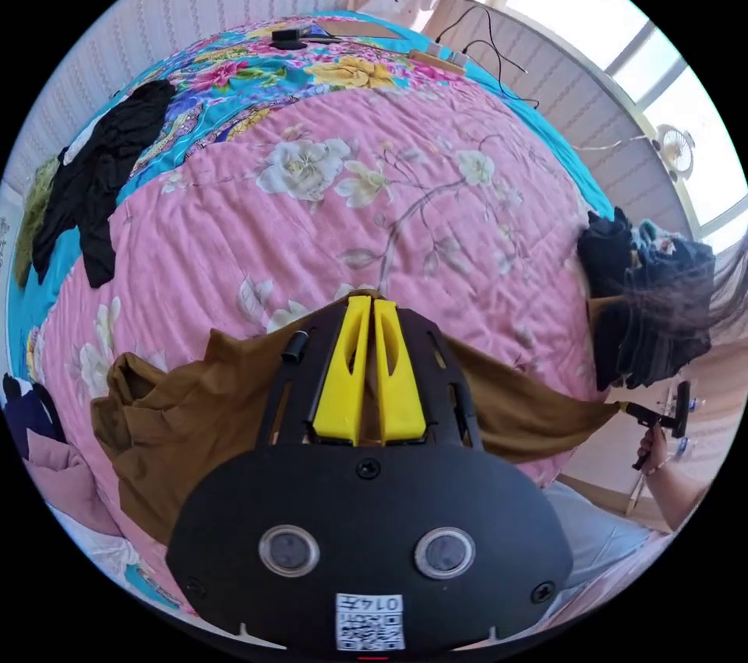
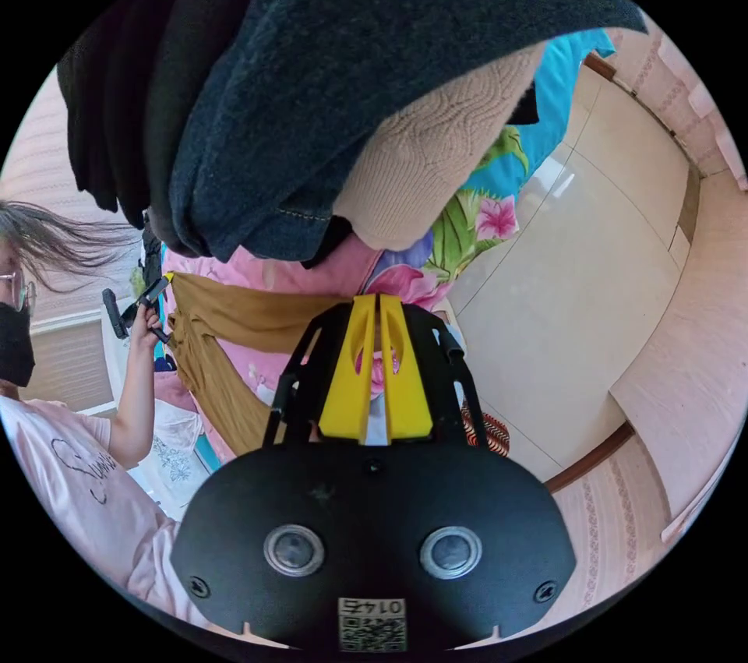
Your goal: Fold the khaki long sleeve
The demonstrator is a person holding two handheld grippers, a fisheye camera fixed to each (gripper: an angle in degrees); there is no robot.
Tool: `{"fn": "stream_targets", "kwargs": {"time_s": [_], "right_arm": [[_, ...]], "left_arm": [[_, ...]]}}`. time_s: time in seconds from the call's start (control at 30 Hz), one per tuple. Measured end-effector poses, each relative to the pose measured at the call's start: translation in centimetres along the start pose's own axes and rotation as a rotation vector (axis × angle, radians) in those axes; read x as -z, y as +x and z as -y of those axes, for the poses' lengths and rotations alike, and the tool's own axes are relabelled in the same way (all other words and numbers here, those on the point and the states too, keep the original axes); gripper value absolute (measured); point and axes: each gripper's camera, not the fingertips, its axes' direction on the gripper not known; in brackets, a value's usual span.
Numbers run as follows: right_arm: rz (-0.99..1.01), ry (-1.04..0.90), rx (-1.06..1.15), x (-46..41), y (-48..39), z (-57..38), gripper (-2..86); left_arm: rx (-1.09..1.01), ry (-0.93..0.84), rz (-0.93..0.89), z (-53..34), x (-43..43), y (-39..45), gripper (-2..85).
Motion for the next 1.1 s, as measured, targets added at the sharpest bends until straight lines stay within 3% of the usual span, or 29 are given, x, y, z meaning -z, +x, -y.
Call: {"fn": "stream_targets", "kwargs": {"time_s": [0.17, 0.3, 0.47, 0.67, 0.77, 0.87, 0.97, 1.03, 1.1], "right_arm": [[-0.056, 0.072, 0.011, 0.9, -1.7, 0.2, 0.2], [0.004, 0.177, -0.072, 2.1, -2.1, -0.5, 0.2], [0.094, 0.177, -0.210, -0.7, -1.9, 0.7, 0.3], [0.048, 0.143, -0.185, -1.7, -6.1, 3.2, 0.4], [-0.010, 0.115, -0.197, 0.1, -7.9, 3.0, 0.5], [-0.081, 0.038, -0.260, 1.5, -10.2, 1.6, 0.2], [0.033, -0.081, -0.281, 0.6, -14.6, -0.2, 0.0], [0.038, -0.220, -0.193, -1.4, -19.6, -0.5, -0.1], [0.004, -0.434, 0.122, -5.5, -29.6, -0.6, -0.2]], "left_arm": [[0.004, 0.011, -0.018, -0.7, -1.1, -2.2, -1.0], [0.022, 0.000, -0.021, -3.3, -2.5, -4.3, -0.8], [0.018, -0.042, -0.053, -6.2, -3.6, -7.0, 2.2], [-0.117, 0.052, -0.027, -13.0, 4.0, -9.3, 5.6], [-0.169, 0.044, 0.043, -20.5, 7.6, -11.0, 5.4], [-0.072, -0.011, 0.082, -29.7, 9.8, -14.0, 3.8], [0.144, -0.057, 0.147, -38.8, 11.4, -18.1, 0.3], [0.329, -0.046, 0.167, -45.4, 13.0, -21.6, -0.6], [0.424, 0.013, 0.170, -49.7, 14.2, -24.0, -0.8]]}}
